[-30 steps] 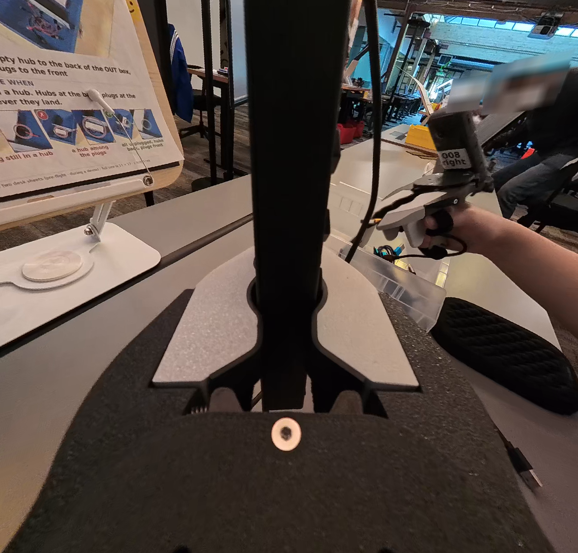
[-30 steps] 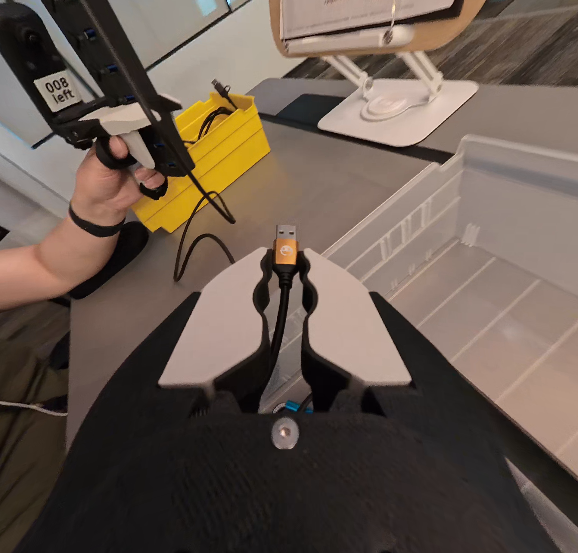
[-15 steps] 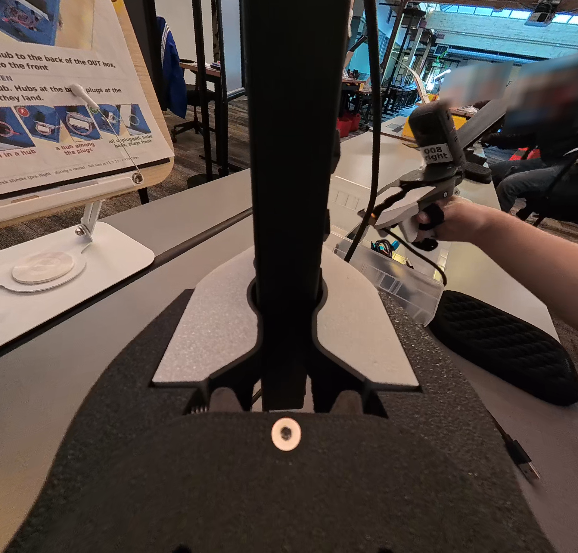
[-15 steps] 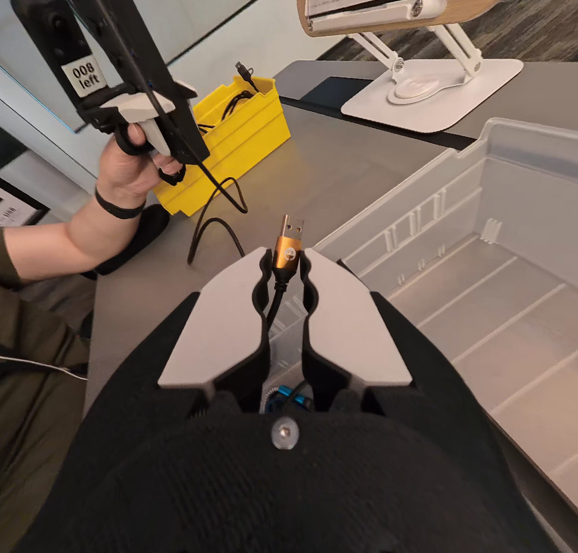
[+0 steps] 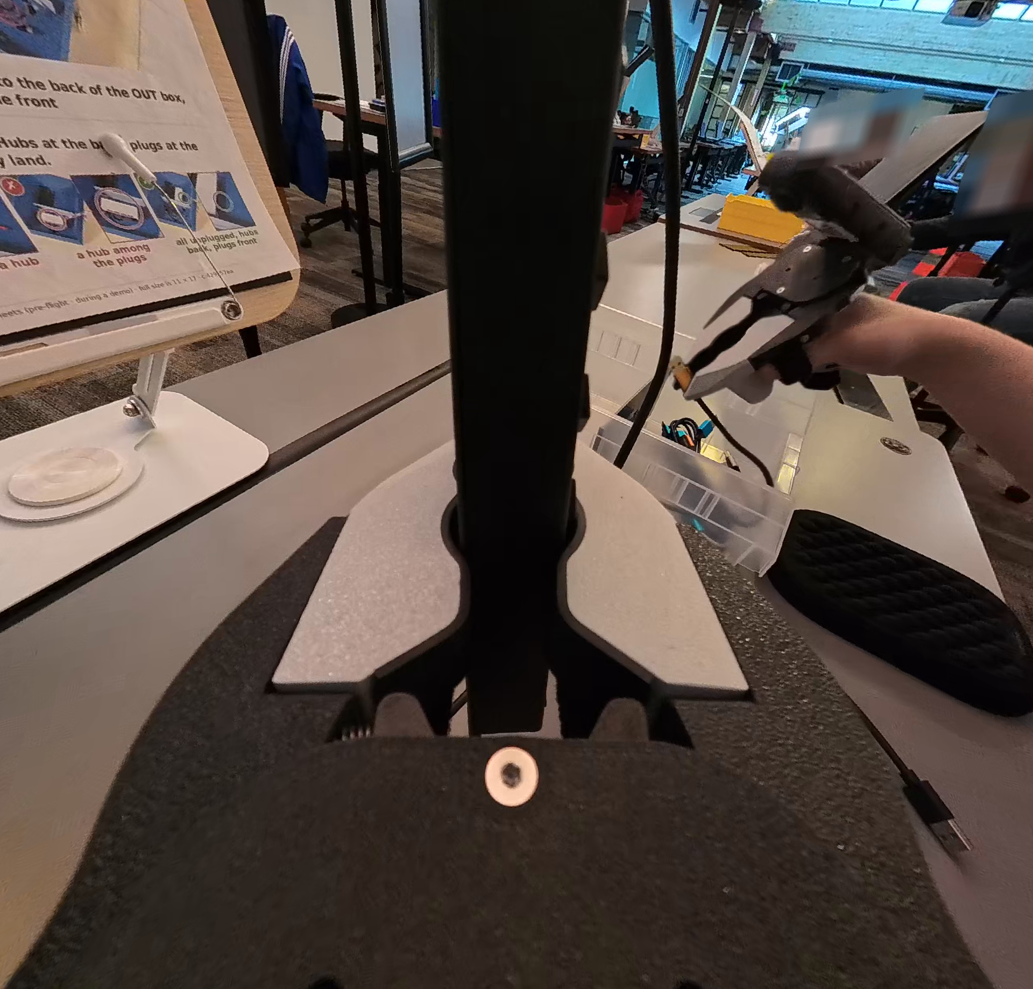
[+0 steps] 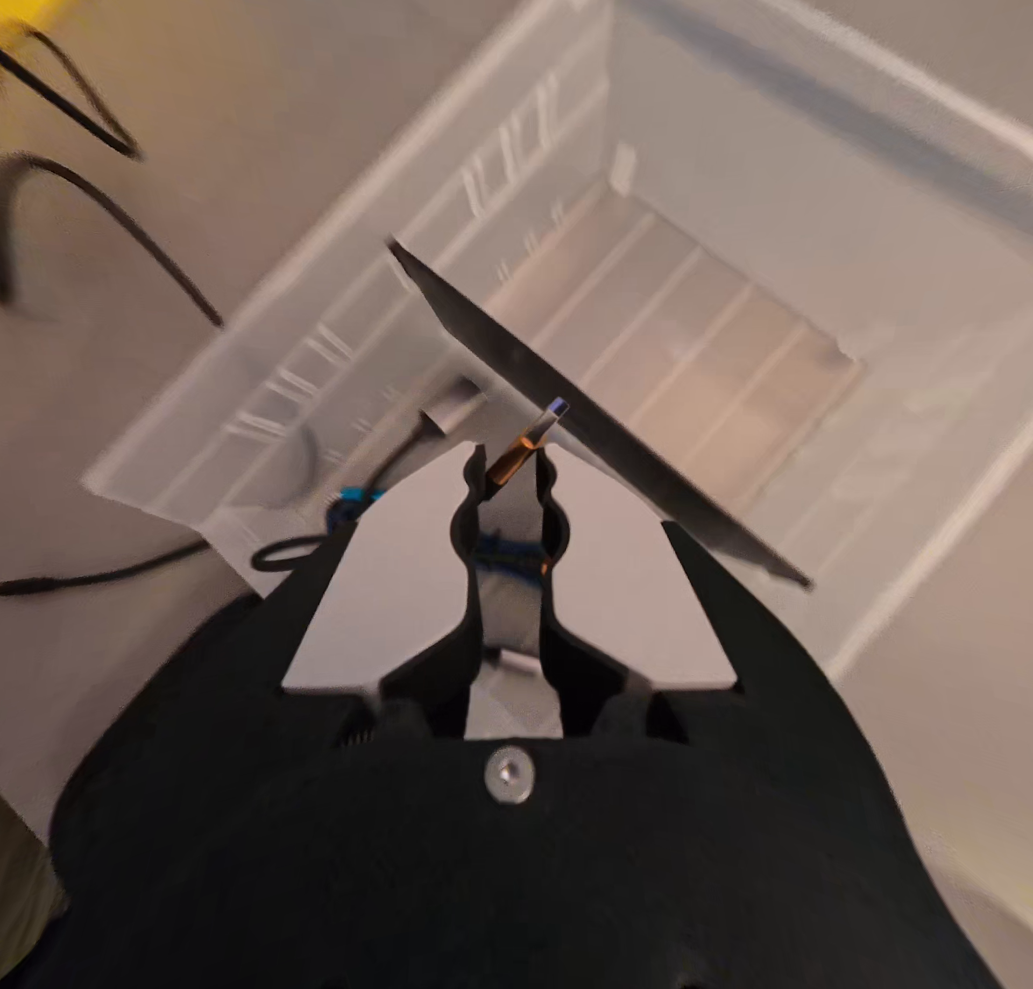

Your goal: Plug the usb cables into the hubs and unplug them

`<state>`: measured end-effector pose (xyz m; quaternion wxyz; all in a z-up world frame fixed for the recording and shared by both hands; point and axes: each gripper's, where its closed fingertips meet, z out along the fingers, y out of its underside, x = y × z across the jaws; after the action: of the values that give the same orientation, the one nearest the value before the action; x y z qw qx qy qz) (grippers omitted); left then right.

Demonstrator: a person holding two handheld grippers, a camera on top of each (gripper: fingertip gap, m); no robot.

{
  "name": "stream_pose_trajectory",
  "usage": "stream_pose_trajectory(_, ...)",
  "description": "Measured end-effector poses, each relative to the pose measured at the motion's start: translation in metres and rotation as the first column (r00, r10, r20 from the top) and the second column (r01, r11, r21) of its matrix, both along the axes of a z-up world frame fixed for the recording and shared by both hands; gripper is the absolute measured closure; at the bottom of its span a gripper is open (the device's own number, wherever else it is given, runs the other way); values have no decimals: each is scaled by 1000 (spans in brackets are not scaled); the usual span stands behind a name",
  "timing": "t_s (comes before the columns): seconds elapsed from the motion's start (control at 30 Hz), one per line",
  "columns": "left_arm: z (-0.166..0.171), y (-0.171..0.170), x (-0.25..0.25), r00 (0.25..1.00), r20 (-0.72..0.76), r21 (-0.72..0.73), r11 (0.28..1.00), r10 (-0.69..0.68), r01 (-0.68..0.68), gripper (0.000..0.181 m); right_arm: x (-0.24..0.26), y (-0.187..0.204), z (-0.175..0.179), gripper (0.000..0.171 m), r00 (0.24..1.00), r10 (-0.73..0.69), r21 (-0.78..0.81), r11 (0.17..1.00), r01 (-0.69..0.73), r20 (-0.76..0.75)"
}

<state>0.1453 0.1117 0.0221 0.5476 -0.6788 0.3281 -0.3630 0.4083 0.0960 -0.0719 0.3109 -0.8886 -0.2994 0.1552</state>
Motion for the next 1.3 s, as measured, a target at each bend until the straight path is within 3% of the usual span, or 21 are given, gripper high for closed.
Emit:
stream_pose_trajectory(0.23,-3,-4,5,1000,-15,3,1000,-12,12,155,36,-12,-41,154,942,-243,-157,946,283,231)
stream_pose_trajectory(0.47,-3,-6,6,1000,-19,4,1000,-20,20,154,56,-11,-63,144,853,-296,-133,914,384,431)
stream_pose_trajectory(0.6,-2,-5,6,1000,-15,3,1000,-21,21,154,55,-9,-54,140,860,-323,-109,913,393,396)
stream_pose_trajectory(0.8,-1,-6,6,1000,-9,-1,1000,-28,28,155,53,-3,-3,131,878,-342,68,938,339,336)
stream_pose_trajectory(0.9,-1,-9,9,999,-14,7,999,-46,46,155,7,-4,36,131,961,-201,195,967,164,188)
stream_pose_trajectory(0.97,-2,-12,12,997,-27,15,998,-66,67,155,-49,-16,65,132,999,-5,282,959,-5,35)
stream_pose_trajectory(1.07,-2,-19,18,993,-48,36,994,-104,106,155,-132,-47,110,131,948,273,409,893,-188,-162)
stream_pose_trajectory(1.13,0,-25,22,989,-55,47,989,-135,137,155,-171,-65,137,131,896,402,501,824,-264,-188)
stream_pose_trajectory(1.3,13,-37,25,980,-34,71,977,-198,200,155,-195,-62,180,120,912,396,691,690,-216,-110)
